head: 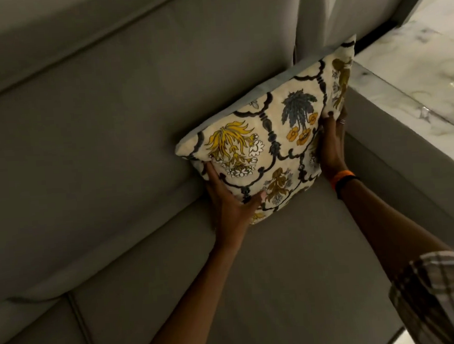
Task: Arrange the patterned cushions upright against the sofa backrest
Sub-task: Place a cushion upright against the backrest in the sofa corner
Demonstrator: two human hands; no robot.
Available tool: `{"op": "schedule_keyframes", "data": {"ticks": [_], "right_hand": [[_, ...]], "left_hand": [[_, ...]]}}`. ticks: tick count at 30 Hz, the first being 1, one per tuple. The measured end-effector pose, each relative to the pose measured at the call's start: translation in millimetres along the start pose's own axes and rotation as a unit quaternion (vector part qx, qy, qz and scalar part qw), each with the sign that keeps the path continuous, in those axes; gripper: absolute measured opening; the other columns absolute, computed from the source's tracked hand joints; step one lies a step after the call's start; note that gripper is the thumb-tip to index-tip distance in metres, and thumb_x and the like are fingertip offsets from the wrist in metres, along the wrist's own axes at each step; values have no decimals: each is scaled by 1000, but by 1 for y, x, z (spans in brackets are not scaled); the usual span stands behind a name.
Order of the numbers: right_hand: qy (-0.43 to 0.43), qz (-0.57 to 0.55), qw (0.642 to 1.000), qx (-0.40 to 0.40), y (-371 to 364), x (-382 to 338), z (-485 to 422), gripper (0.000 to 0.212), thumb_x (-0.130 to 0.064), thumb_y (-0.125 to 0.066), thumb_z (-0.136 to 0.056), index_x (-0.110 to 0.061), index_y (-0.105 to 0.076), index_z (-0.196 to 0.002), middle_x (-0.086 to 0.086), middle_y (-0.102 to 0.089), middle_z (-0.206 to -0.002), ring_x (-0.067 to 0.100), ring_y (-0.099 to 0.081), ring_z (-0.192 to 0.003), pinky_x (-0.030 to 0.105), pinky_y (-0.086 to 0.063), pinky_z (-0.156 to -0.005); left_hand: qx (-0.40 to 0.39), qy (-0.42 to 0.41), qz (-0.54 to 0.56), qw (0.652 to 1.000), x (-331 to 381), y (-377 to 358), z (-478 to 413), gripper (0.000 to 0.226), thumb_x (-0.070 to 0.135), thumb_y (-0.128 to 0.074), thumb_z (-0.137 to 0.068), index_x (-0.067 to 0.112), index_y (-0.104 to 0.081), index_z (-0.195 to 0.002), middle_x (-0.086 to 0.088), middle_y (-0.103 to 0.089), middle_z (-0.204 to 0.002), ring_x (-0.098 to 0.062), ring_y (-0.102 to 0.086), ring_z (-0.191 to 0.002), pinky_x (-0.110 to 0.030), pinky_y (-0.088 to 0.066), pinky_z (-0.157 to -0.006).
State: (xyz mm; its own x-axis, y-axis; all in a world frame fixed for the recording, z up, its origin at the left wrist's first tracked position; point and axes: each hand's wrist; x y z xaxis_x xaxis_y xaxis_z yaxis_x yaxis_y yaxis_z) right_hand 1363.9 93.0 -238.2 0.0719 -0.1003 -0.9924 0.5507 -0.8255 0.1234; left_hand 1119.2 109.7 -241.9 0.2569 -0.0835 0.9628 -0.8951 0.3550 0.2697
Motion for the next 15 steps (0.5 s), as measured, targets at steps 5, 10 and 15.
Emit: {"op": "schedule_keyframes", "data": {"ticks": [5, 10, 15], "right_hand": [[-3, 7, 999, 38, -3, 22, 18, 72, -67, -45, -101, -32, -27, -162, 2, -41, -165, 21, -45, -150, 57, -37, -125], [-25, 66, 987, 145, -15, 20, 112, 89, -66, -49, -94, -23, -20, -166, 7, -27, -172, 21, -32, -157, 45, -29, -128], [-45, 235, 967, 86, -69, 23, 251, 90, -73, -48, -90, -24, -28, -163, 6, -32, -169, 28, -33, -155, 60, -26, -126]], "left_hand": [[2, -24, -61, 998, -14, 8, 2, 137, 32, -97, -64, 50, 8, -151, 10, -13, -150, 20, -13, -138, 11, -16, -103], [12, -69, -143, 987, -16, 43, 29, 129, 47, -92, -68, 40, 0, -158, -1, -17, -162, 3, -19, -150, -20, -33, -118], [1, -81, -312, 947, -41, 116, 87, 112, 64, -67, -80, 37, 8, -158, -14, -22, -166, -32, -24, -154, -62, -35, -115]]}}
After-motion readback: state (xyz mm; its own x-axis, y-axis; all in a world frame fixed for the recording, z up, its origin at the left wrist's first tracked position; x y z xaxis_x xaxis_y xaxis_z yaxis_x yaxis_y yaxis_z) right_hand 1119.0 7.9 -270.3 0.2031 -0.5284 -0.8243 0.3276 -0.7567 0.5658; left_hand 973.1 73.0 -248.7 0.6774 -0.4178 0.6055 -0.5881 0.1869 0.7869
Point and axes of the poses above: each hand's wrist, its own z-axis away from the middle knuckle, its own y-axis out of the back of the hand, x = y × z
